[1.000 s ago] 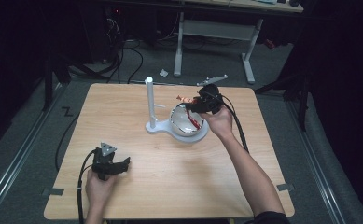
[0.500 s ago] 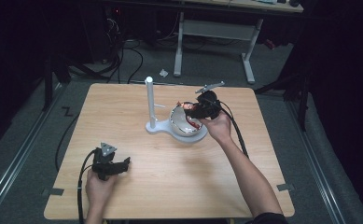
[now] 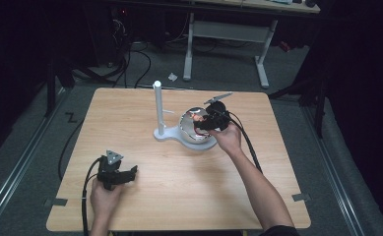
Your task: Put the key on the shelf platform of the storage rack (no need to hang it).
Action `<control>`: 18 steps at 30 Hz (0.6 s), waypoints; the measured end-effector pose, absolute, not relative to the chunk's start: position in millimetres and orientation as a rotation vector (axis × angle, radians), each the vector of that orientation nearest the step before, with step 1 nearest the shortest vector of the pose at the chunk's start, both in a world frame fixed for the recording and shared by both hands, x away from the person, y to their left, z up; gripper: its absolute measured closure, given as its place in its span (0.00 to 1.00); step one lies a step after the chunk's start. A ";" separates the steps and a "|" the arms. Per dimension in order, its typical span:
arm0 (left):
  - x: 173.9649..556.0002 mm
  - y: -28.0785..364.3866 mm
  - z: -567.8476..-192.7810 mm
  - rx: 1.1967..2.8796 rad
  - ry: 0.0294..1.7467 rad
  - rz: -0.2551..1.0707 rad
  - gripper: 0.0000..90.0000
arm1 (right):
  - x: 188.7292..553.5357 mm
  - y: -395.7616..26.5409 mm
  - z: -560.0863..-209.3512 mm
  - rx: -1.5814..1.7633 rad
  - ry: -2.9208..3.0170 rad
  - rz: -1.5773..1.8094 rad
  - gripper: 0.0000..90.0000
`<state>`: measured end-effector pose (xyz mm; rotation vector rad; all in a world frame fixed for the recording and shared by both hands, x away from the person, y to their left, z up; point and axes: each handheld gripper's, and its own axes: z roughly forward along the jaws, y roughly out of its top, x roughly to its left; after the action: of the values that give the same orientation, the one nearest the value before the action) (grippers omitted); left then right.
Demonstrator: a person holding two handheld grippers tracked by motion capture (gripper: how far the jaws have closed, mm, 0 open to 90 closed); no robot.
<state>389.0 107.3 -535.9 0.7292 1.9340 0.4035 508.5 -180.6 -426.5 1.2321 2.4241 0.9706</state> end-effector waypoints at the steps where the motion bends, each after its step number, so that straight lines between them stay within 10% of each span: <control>1: 389.0 107.3 -535.9 0.729 1.934 0.403 0.23 | 508.4 -180.0 -427.9 1.237 2.425 0.960 0.53; 18: 389.2 107.3 -535.9 0.727 1.935 0.405 0.23 | 503.0 -203.7 -432.8 1.315 2.350 0.971 0.54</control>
<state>389.2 107.3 -535.9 0.7269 1.9350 0.4046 503.0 -203.7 -432.8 1.3148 2.3500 0.9714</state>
